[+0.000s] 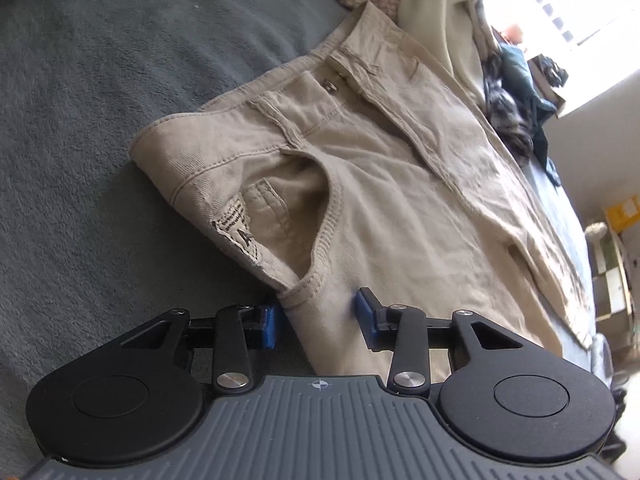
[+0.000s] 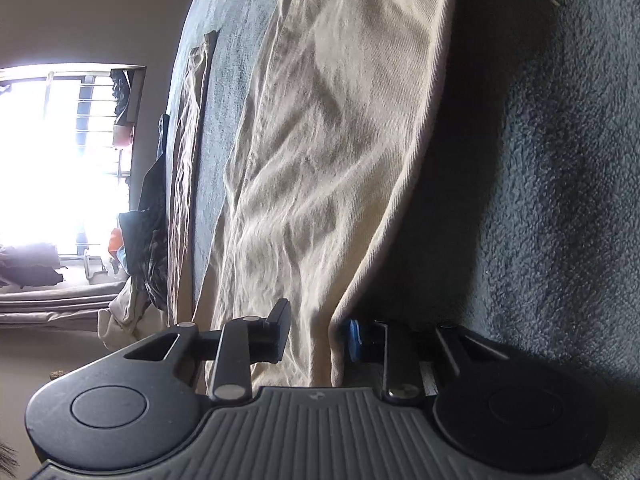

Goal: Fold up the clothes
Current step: 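Grasp the waistband pocket edge with the left gripper while the right gripper grasps the leg, then lift the beige trousers off the blanket with both grippers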

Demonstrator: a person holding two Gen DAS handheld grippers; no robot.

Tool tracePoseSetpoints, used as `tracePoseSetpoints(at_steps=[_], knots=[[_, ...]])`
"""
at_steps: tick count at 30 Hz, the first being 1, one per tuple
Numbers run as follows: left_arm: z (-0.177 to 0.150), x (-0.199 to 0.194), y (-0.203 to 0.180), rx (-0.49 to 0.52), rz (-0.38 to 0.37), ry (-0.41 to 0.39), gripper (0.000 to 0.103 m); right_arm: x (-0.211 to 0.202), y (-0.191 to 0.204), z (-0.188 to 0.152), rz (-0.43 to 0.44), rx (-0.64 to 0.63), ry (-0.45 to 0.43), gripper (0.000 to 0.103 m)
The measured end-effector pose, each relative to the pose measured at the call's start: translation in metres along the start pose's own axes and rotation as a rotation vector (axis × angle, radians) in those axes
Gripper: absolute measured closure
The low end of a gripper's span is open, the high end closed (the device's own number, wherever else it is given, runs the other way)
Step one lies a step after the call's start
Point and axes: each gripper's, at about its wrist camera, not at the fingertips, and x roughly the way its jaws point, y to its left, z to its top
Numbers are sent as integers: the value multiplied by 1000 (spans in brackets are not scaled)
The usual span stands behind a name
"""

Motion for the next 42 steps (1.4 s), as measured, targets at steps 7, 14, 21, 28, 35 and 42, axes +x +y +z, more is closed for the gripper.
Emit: tracePoseSetpoints(at_steps=[7,14,21,28,35,42], knots=[[4,-13,-8,55,-30,-64,83,-7,24,2,33,-126,-30,95],[12,-24,-31,114,-72,-143,86,-10,60,13,60,-235,-67,96],[27,-29,-56,149,-148,-218,87,-8,107,29,95,-332,-87,97],[45,-19,-76,172,-215,-264,87,-1,167,51,104,-453,-93,97],[64,-5,-92,180,-272,-311,87,18,227,64,129,-513,-148,97],[87,13,-107,193,-290,-377,87,49,274,78,135,-551,-188,97]])
